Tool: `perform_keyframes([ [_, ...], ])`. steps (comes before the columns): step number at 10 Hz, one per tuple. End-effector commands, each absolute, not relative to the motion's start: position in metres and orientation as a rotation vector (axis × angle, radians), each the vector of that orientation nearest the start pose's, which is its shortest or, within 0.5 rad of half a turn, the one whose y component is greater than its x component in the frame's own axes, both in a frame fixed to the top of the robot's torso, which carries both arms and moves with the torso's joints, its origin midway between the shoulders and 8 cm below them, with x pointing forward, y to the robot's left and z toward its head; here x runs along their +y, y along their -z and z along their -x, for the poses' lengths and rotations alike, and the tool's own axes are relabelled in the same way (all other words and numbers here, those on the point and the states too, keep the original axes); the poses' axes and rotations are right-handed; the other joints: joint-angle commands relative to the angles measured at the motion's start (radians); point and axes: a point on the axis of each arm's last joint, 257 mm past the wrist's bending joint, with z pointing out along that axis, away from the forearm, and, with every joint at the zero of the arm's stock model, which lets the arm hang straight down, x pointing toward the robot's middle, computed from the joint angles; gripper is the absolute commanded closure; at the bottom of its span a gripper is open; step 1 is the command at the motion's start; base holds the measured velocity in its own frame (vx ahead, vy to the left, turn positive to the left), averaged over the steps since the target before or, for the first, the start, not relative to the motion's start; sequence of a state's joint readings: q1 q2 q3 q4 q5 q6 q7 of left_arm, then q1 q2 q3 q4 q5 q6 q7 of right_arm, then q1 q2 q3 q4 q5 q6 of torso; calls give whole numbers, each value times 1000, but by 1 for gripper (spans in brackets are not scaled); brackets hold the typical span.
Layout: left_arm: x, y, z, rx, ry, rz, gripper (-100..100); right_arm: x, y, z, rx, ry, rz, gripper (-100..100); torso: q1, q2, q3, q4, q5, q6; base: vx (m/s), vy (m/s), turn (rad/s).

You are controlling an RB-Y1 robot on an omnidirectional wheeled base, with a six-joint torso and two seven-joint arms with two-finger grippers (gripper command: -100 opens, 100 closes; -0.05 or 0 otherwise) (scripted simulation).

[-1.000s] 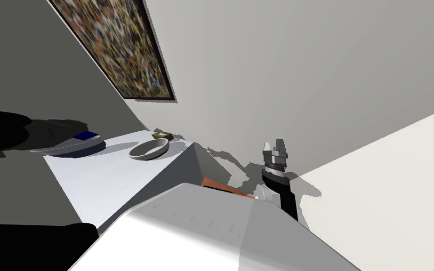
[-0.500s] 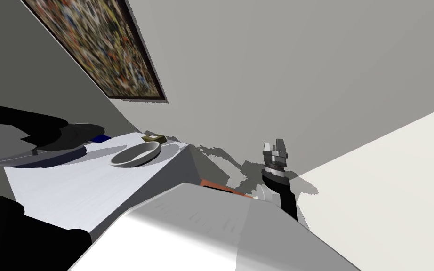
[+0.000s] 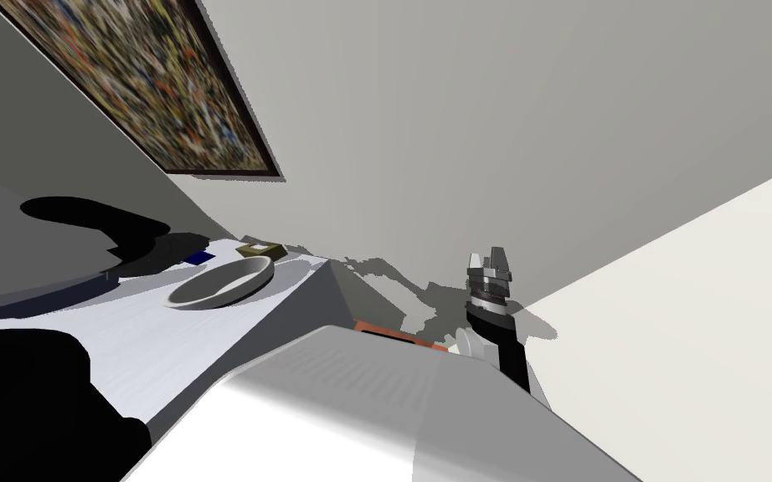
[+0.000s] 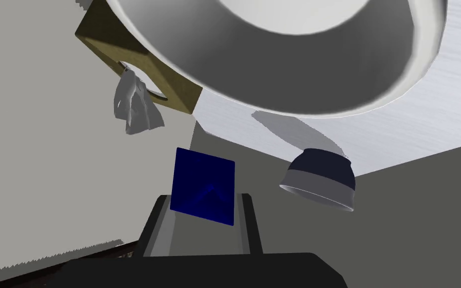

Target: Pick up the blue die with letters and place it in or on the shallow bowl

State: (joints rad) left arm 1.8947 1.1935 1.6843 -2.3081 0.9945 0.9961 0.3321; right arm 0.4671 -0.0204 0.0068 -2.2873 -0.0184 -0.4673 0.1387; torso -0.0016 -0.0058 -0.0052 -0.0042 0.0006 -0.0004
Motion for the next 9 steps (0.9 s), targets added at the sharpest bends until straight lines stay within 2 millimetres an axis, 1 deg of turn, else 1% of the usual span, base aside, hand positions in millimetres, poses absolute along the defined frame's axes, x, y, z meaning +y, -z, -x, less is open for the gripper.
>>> perform_keyframes([
  [1, 648, 5, -189, 1600, -402, 1585, 100, -274, -32, -351, 648, -1205, -599, 0, 0, 0, 0, 0, 0, 0, -3, -17, -132],
  [2, 648, 10, -188, 1607, -408, 1599, 100, -274, -32, -351, 648, -1205, -599, 0, 0, 1, 0, 0, 0, -1, -13, -12, -51],
  [3, 647, 6, -192, 1605, -399, 1582, 100, -274, -32, -351, 648, -1205, -599, 0, 1, 1, 1, 0, 0, -1, -7, -6, -11],
  [4, 647, 8, -191, 1606, -402, 1588, -100, -274, -32, -351, 648, -1205, -599, 0, 1, 2, 2, 1, -1, -2, 0, 0, 0],
  [8, 647, 8, -191, 1606, -401, 1587, -100, -274, -32, -351, 648, -1205, -599, 0, 1, 3, 2, 1, -1, -2, 0, 0, 0],
  [9, 647, 8, -191, 1606, -401, 1587, 0, -274, -32, -351, 648, -1205, -599, 0, 1, 3, 2, 1, -1, -2, 0, 0, 0],
])
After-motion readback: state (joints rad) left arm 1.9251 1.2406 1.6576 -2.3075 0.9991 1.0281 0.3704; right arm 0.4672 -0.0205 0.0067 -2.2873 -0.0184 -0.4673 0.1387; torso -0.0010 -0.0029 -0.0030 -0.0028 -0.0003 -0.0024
